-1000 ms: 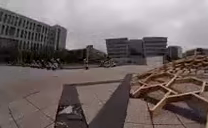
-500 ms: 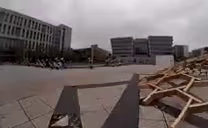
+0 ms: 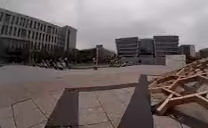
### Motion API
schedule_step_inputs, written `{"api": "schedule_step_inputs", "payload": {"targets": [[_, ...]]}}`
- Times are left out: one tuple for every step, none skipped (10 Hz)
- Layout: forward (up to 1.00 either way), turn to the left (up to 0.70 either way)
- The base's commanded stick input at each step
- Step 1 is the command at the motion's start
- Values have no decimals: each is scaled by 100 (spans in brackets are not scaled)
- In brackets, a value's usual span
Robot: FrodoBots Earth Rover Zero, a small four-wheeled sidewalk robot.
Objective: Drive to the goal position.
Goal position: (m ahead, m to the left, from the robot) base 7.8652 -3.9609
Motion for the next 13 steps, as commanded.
{"api": "schedule_step_inputs", "payload": {"targets": [[70,14],[70,14],[70,14],[70,14],[70,14],[70,12],[70,0],[70,0],[70,0],[70,0],[70,0],[70,0],[70,-1]]}}
